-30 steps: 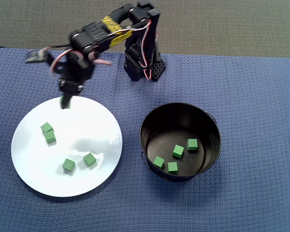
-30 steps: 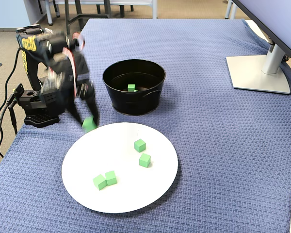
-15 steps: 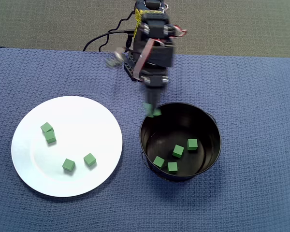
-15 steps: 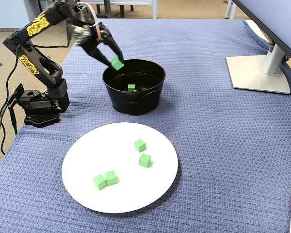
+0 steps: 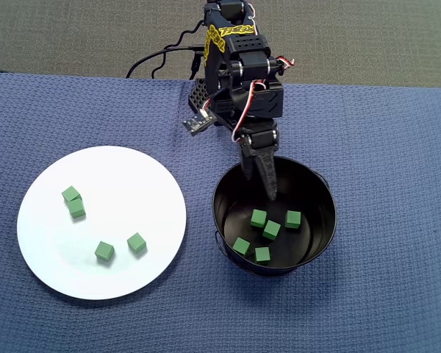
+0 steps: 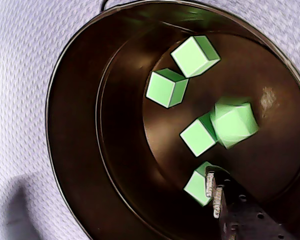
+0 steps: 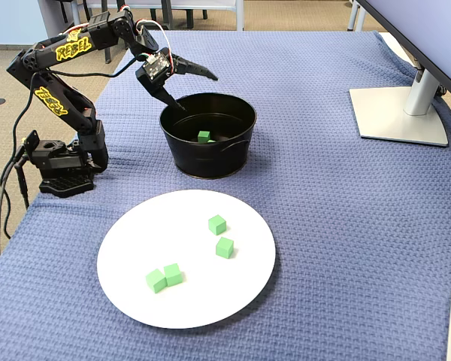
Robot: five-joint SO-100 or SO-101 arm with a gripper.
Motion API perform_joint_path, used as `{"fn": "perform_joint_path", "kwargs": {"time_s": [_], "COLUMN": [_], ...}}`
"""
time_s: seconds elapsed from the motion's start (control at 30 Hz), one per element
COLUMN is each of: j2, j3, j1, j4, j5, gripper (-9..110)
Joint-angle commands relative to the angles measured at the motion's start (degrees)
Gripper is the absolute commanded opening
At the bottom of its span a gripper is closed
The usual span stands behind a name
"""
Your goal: Pick up the green cubes from the white plate and place them in the black recipient
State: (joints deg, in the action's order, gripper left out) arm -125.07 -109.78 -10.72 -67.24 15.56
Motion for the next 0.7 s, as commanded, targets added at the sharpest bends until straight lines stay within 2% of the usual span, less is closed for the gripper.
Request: {"fn": "perform_joint_path", "kwargs": {"time_s": [0.0, 0.13, 0.2, 0.37, 0.53, 0.67], "j2": [-2.6, -0.5, 2.5, 14.2, 24.4, 31.0], "j3": [5.8, 10.6, 11.9, 14.4, 17.2, 20.4], "j1": [6.9, 20.0, 28.1, 45.0, 57.5, 60.9], "j4": [-1.8, -4.0, -2.2, 6.0, 15.2, 14.7], "j5": [4.1, 7.8, 10.4, 22.7, 20.7, 21.5], "gripper": [47, 35, 24, 22, 18, 18]}}
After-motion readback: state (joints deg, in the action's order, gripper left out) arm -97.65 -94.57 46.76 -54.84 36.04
